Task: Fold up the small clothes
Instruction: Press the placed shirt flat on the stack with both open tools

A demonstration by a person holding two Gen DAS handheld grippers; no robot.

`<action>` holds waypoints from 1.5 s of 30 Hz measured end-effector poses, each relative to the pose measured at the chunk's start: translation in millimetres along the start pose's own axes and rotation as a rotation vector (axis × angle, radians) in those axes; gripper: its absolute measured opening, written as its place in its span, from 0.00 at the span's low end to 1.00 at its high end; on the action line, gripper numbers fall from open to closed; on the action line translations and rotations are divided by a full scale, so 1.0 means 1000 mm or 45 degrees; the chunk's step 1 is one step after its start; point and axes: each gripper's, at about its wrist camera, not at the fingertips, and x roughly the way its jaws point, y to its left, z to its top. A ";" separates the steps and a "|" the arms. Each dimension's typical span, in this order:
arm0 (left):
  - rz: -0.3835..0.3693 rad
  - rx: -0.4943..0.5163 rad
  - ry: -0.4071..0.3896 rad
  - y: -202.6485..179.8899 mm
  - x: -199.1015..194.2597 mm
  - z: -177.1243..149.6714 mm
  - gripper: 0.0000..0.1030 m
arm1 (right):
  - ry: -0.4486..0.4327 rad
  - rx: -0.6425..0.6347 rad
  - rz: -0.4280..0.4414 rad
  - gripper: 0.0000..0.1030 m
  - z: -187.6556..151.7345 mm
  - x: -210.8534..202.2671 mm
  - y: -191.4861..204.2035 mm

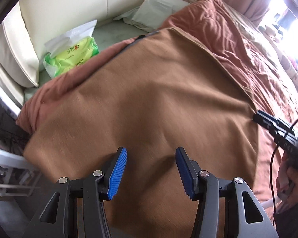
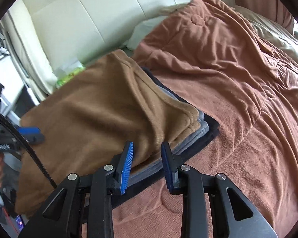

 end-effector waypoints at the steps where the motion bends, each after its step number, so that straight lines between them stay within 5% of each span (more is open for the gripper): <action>1: -0.004 0.011 -0.010 -0.005 -0.003 -0.007 0.52 | -0.010 -0.010 0.008 0.24 0.001 -0.005 0.009; 11: 0.012 0.013 -0.113 -0.031 -0.023 -0.051 0.49 | -0.028 -0.179 0.199 0.27 -0.021 -0.037 0.059; 16: -0.069 -0.030 -0.135 -0.031 -0.028 -0.067 0.25 | 0.016 -0.241 0.285 0.27 -0.037 -0.030 0.068; 30: -0.247 -0.013 -0.109 -0.057 -0.022 -0.106 0.20 | 0.113 -0.187 0.186 0.27 -0.074 -0.030 0.059; 45: -0.286 0.036 -0.174 -0.095 -0.070 -0.126 0.17 | -0.014 -0.098 0.015 0.27 -0.105 -0.156 0.035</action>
